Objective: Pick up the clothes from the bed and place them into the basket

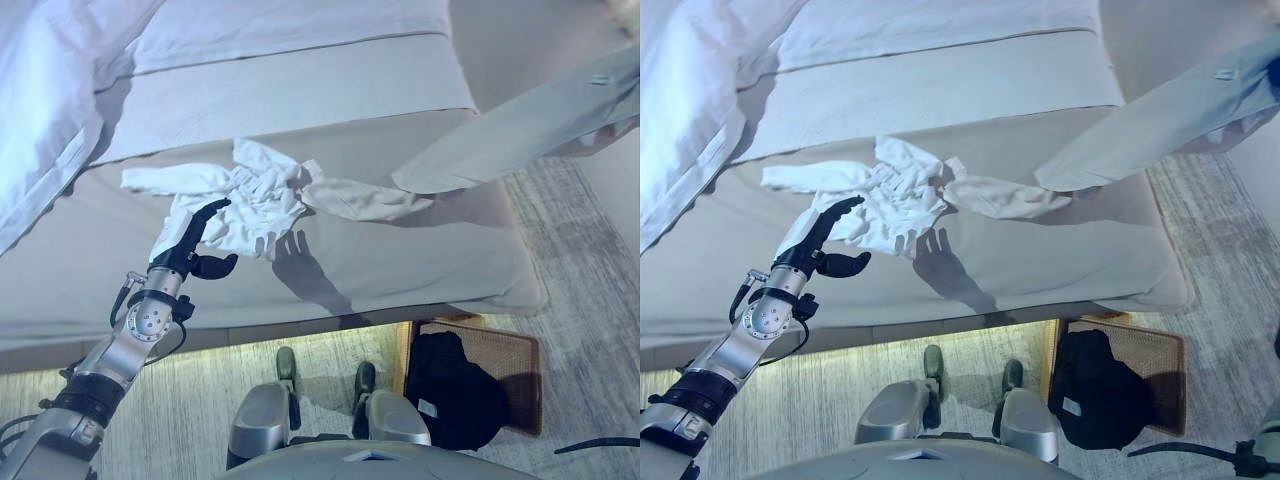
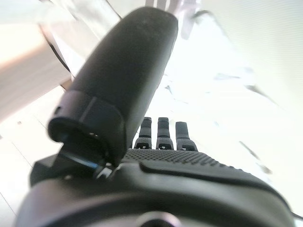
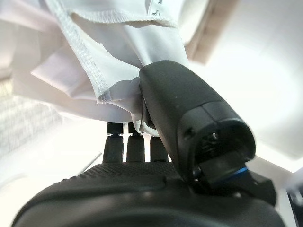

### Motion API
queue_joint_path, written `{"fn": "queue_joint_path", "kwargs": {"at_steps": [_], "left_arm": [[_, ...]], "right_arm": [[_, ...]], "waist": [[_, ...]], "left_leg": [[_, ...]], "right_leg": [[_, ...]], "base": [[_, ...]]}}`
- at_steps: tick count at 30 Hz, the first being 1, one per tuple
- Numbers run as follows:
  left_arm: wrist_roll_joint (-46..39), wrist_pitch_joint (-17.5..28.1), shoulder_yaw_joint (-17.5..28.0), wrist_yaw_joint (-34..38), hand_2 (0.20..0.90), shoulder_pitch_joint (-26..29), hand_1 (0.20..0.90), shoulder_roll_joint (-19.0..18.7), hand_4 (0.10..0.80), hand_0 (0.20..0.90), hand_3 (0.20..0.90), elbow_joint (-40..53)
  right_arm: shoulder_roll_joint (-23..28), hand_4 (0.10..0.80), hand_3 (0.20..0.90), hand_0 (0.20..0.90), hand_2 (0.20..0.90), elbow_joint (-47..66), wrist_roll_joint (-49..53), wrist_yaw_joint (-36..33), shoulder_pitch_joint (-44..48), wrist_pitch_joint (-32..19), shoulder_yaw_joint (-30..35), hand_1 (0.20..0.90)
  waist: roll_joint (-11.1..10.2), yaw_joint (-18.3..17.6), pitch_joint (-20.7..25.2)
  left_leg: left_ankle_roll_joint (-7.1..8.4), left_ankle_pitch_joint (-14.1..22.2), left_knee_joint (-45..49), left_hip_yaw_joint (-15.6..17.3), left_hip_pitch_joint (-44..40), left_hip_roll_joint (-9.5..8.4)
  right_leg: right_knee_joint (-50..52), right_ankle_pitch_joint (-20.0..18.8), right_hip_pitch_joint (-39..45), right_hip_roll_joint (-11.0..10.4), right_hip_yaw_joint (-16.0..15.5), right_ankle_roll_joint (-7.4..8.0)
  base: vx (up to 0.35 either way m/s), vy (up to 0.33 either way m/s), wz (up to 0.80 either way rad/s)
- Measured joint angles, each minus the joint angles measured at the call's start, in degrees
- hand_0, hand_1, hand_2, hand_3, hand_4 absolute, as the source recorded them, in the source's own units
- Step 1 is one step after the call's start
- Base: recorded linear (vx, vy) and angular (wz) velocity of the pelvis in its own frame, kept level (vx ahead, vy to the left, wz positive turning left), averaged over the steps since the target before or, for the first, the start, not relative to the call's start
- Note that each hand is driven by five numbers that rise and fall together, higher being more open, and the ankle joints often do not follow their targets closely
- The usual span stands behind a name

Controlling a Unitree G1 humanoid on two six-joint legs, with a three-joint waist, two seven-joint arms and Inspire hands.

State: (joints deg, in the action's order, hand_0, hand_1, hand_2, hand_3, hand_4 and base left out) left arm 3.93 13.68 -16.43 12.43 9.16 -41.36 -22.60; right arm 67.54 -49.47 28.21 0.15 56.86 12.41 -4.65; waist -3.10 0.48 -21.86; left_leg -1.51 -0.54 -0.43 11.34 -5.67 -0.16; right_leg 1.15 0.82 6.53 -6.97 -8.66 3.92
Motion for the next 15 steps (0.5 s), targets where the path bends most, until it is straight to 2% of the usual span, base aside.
{"fn": "queue_joint_path", "kwargs": {"at_steps": [6,8,9,10,11,12,13,14,15], "left_arm": [[0.0,0.3,-0.1,-0.4,0.9,2.6,0.9,1.2,0.8,0.9,0.9,-1.9],[0.0,0.5,-0.1,-0.4,0.9,2.9,0.9,1.7,0.8,0.9,0.9,-3.5],[0.0,0.5,-0.1,-0.4,0.9,3.1,0.9,2.6,0.8,0.9,0.9,-5.1],[0.0,0.5,-0.1,-0.4,0.9,3.1,0.9,3.0,0.8,0.9,0.9,-6.0],[0.0,0.5,-0.2,-0.4,0.9,3.1,0.9,2.9,0.8,0.9,0.9,-6.4],[-0.1,0.5,-0.1,-0.4,0.9,3.0,0.9,3.0,0.8,0.9,0.9,-6.9],[0.0,0.5,-0.1,-0.4,0.9,3.0,0.9,3.1,0.8,0.9,0.9,-7.0],[0.0,0.5,-0.1,-0.5,0.9,2.7,0.9,3.2,0.8,0.9,0.9,-7.5],[0.0,0.5,-0.1,-0.6,0.9,2.5,0.9,3.2,0.8,0.9,0.9,-7.8]], "right_arm": [[4.2,0.1,0.2,0.3,0.3,1.0,0.3,0.0,-1.7,0.0,1.6,0.3],[4.7,0.1,0.2,0.3,0.3,3.1,1.9,0.0,-5.4,-0.1,3.9,0.3],[4.8,0.1,0.2,0.3,0.3,4.3,2.4,0.1,-7.5,-0.3,5.3,0.3],[5.0,0.1,0.2,0.3,0.3,5.1,2.5,0.1,-9.5,-0.5,6.5,0.3],[5.1,0.1,0.2,0.3,0.3,5.7,2.6,0.2,-11.3,-0.7,8.2,0.3],[5.4,0.1,0.2,0.3,0.3,6.7,2.6,0.1,-13.7,-0.9,11.3,0.3],[5.6,0.1,0.2,0.3,0.3,7.3,2.5,-0.1,-14.8,-1.3,12.5,0.3],[5.6,0.1,0.2,0.3,0.3,7.7,2.6,-0.2,-16.3,-1.9,14.0,0.3],[5.6,0.1,0.2,0.3,0.3,7.9,2.6,-0.5,-17.4,-1.9,14.3,0.3]], "waist": [[-0.3,-4.2,0.7],[-0.2,-5.1,0.8],[0.4,-5.9,1.1],[0.7,-6.7,1.6],[0.0,-7.2,2.2],[-1.0,-7.5,3.0],[-1.0,-7.7,3.0],[-1.3,-8.5,2.9],[-2.1,-8.9,3.1]], "left_leg": [[0.0,0.0,-1.4,2.4,-2.4,0.37],[-0.07,0.0,-1.5,2.6,-3.6,1.27],[-0.44,-0.3,-2.2,2.6,-4.2,2.29],[-0.47,-0.3,-2.4,2.6,-4.3,2.95],[-0.46,-0.3,-2.7,3.0,-4.2,2.5],[-0.39,-0.2,-3.4,3.9,-4.7,1.47],[-0.37,-0.2,-3.1,4.3,-4.6,1.42],[0.47,0.4,1.3,5.4,-2.5,1.69],[1.14,3.3,5.6,5.5,0.1,1.69]], "right_leg": [[0.0,-0.5,0.0,0.6,2.7,0.03],[2.5,-0.5,-0.9,1.0,3.7,0.03],[6.2,-0.3,-3.2,1.9,4.1,0.18],[6.4,0.7,-4.5,2.5,4.1,0.97],[1.9,-0.6,-3.6,2.7,4.1,0.6],[-2.8,-3.6,-1.9,2.2,4.1,0.5],[-4.1,-4.3,-1.5,2.2,4.4,-0.36],[-5.2,-5.9,-1.1,1.5,5.1,-2.19],[-5.2,-6.4,-1.0,0.5,5.6,-2.87]], "base": [[-0.013,0.024,-0.29],[-0.008,0.009,-0.4],[-0.007,0.006,-0.42],[-0.004,0.003,-0.34],[-0.002,0.007,-0.35],[-0.004,0.008,-0.32],[-0.009,0.007,-0.45],[-0.01,-0.001,-0.33],[-0.016,-0.007,-0.4]]}}
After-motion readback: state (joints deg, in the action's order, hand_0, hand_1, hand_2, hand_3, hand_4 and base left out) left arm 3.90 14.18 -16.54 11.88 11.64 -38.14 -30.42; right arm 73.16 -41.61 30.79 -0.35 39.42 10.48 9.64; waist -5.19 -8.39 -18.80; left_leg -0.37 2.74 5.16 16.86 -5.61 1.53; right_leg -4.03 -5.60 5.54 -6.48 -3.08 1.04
